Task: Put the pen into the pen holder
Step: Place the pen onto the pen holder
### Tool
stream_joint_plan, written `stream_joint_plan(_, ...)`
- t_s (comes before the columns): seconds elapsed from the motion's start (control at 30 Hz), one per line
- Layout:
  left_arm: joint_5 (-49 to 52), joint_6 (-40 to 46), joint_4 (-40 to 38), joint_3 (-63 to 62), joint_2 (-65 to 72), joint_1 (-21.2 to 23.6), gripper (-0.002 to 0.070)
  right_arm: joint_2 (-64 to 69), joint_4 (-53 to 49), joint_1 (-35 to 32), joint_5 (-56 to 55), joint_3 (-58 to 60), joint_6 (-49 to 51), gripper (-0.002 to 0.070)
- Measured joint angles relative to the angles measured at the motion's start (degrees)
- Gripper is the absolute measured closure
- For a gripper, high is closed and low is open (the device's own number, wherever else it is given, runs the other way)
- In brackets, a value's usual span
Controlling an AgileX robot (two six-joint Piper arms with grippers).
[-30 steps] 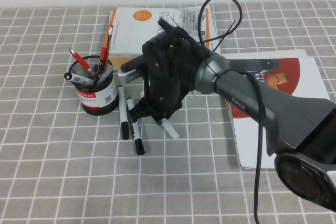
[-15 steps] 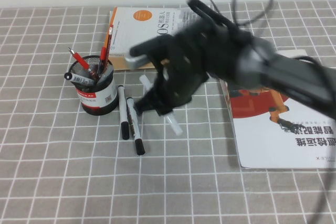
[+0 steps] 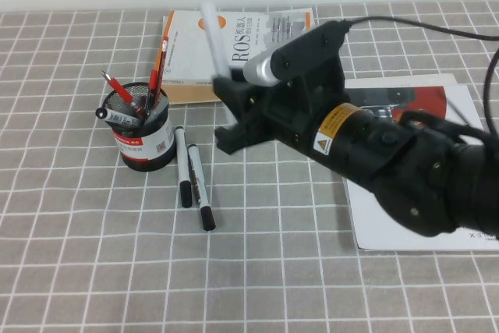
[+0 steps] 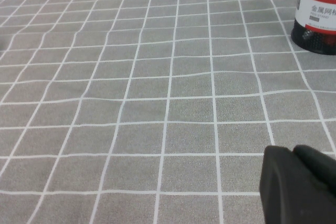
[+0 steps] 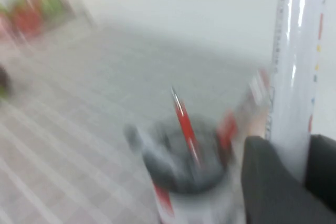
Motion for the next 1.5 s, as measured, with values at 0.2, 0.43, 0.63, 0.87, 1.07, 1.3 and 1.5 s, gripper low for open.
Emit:
stream_joint_plan(0.2, 0.0, 0.0, 0.0, 0.0, 0.0, 0.0, 0.0678, 5.6, -0.19, 0.0, -26.45, 0.13, 2.17, 0.0575)
stream_joint_plan(0.43, 0.0, 0.0, 0.0, 0.0, 0.0, 0.0, 0.0678, 17.51, 2.54, 0.0, -38.82, -8.1, 2.43, 0.0575)
stream_joint_plan(0.63, 0.0, 0.0, 0.0, 0.0, 0.0, 0.0, 0.0678, 27.87, -1.04, 0.0, -38.94, -21.49, 2.43, 0.0575)
stream_joint_plan(0.87, 0.0, 0.0, 0.0, 0.0, 0.0, 0.0, 0.0678, 36.13, -5.49, 0.0, -29.18, -35.54, 8.5, 0.0575)
stream_joint_plan(1.07, 0.0, 0.0, 0.0, 0.0, 0.0, 0.0, 0.0678, 40.14, -8.93, 0.0, -24.59, -42.52, 9.46, 0.0575)
stream_joint_plan(1.3, 0.0, 0.0, 0.0, 0.0, 0.0, 0.0, 0.0678, 41.35, -9.67, 0.0, -16.17, -43.57, 9.46, 0.0575)
stream_joint_plan(1.5, 0.0, 0.0, 0.0, 0.0, 0.0, 0.0, 0.0678, 41.39, -10.61, 0.0, -15.25, -43.57, 9.46, 0.0511)
